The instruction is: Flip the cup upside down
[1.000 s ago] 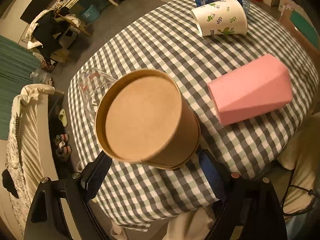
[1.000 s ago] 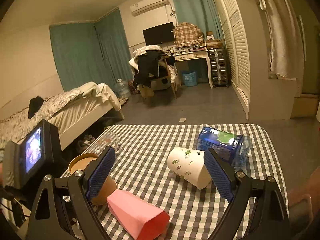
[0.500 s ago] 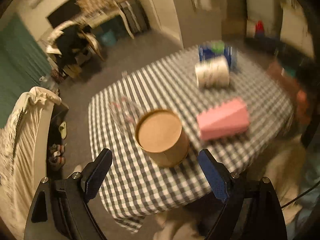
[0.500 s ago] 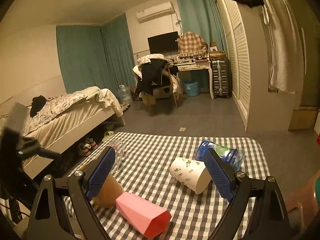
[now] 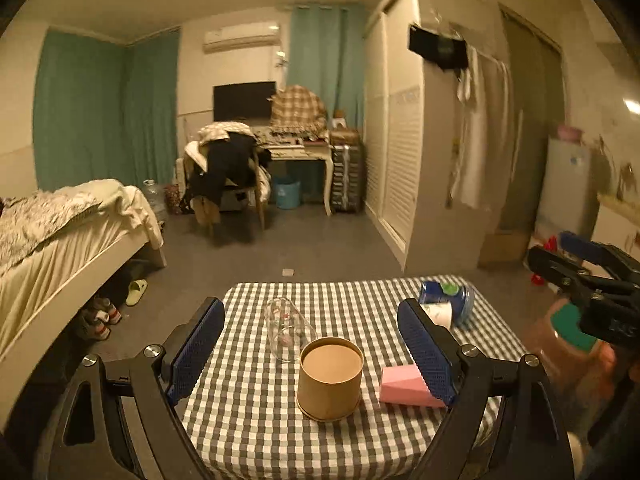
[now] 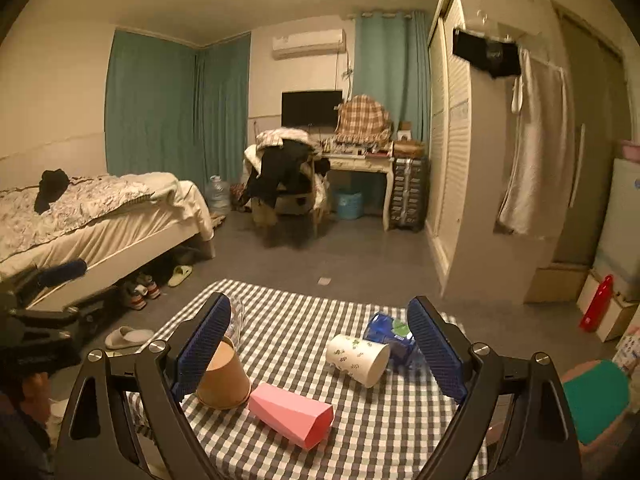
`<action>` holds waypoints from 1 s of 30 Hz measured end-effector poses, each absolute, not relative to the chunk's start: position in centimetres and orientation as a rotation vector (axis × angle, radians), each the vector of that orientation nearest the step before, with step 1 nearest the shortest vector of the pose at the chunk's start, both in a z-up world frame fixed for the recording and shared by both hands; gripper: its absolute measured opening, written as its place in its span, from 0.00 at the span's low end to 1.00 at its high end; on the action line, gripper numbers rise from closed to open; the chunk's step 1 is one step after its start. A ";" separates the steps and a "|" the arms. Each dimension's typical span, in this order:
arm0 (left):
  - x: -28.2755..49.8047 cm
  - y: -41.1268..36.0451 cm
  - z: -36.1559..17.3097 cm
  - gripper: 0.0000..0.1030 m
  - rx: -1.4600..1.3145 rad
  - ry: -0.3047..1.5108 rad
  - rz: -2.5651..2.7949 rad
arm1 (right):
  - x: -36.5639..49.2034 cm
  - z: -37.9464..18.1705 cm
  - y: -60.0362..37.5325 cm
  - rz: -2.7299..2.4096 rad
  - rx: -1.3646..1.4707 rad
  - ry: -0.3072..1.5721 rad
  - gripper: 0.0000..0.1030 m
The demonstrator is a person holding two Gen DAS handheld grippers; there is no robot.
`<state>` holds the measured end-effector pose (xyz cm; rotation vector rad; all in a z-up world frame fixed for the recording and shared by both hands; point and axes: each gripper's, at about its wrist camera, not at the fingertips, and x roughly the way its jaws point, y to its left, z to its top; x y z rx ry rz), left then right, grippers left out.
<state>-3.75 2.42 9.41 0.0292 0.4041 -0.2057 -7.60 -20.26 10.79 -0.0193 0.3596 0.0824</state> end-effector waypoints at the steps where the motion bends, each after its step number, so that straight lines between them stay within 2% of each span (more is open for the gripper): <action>1: -4.0 2.6 9.4 0.88 0.016 0.387 -0.184 | -8.2 11.1 -20.0 0.070 -0.030 0.348 0.88; 6: -5.0 3.8 8.0 0.88 -0.035 0.359 -0.138 | -9.7 10.9 -18.2 0.063 -0.063 0.338 0.89; 14: -4.5 5.3 2.9 0.88 -0.073 0.402 -0.051 | -6.6 4.7 -16.8 0.075 -0.032 0.443 0.89; 17: -3.6 4.8 1.6 0.91 -0.042 0.428 -0.059 | -5.4 2.2 -16.8 0.064 -0.032 0.483 0.90; 20: -3.3 4.2 1.0 0.99 -0.015 0.427 -0.044 | -4.6 0.8 -17.1 0.062 -0.020 0.504 0.99; 30: -3.1 4.2 0.2 1.00 -0.027 0.464 -0.045 | -3.7 -0.8 -16.9 0.028 -0.038 0.535 1.00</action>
